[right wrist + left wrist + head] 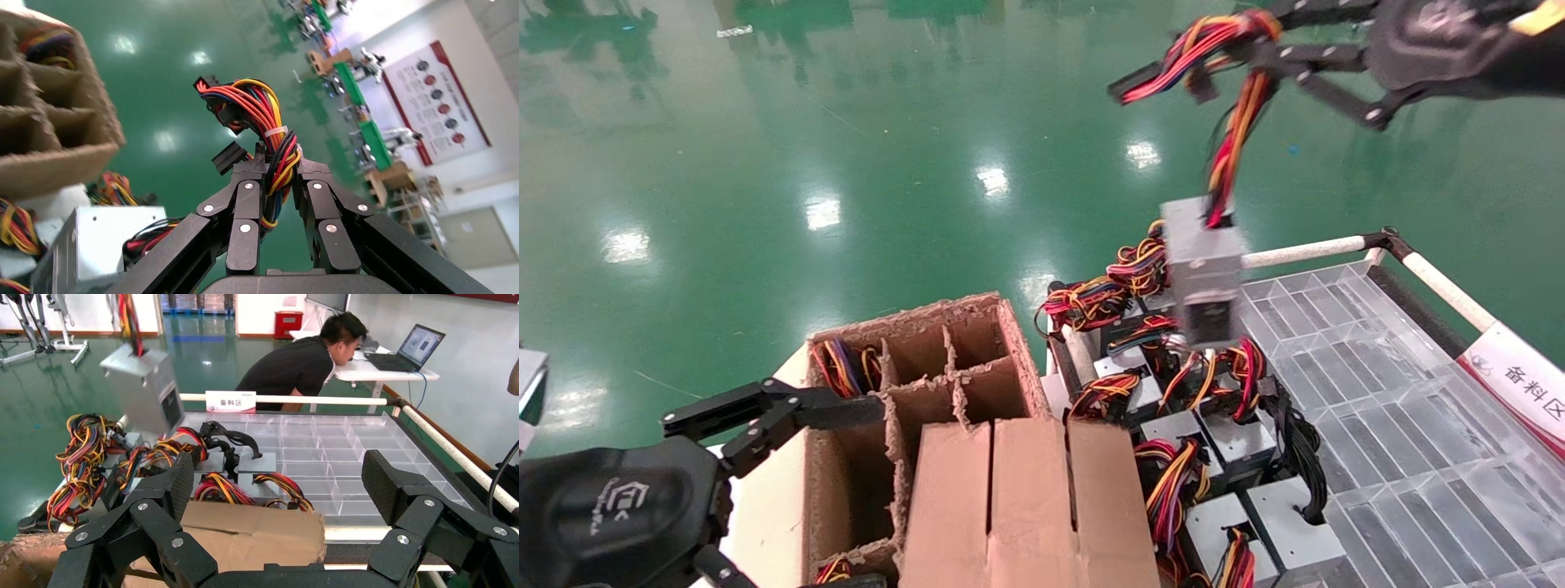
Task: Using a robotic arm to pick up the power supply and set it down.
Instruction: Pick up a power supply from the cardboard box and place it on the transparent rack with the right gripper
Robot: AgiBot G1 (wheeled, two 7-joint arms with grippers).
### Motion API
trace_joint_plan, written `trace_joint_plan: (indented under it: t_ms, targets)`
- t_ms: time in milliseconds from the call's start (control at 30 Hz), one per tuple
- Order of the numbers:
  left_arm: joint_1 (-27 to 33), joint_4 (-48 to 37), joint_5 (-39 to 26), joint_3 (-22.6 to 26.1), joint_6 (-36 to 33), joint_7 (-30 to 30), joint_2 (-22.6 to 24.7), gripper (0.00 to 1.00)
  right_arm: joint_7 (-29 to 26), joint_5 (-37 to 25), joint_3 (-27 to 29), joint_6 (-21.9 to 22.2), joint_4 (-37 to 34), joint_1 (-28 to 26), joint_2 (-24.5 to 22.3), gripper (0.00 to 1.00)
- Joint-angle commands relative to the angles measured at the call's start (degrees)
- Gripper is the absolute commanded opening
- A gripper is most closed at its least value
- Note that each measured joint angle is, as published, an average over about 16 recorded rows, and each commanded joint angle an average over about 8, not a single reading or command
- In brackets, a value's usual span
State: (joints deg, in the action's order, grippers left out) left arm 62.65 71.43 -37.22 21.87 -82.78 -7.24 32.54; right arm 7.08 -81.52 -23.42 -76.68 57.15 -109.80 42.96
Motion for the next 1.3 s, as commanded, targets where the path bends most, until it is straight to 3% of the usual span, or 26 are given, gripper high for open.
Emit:
trace_joint_plan:
  t_ms: [33, 533, 1300]
  targets:
    - [0.00, 0.00, 0.00, 0.00, 0.00, 0.00, 0.00, 1.00, 1.28, 0.11, 0.33, -0.52, -1.68, -0.60, -0.79, 0.00]
    - [0.00, 0.00, 0.00, 0.00, 0.00, 0.00, 0.00, 1.00, 14.47, -5.46, -1.70, -1.31, -16.10, -4.36, -1.49, 0.00]
    - [0.00, 0.00, 0.00, 0.01, 0.00, 0.00, 0.00, 1.00, 26.91, -9.31, -3.92, 4.27, -31.61, -5.97, 6.59, 0.00]
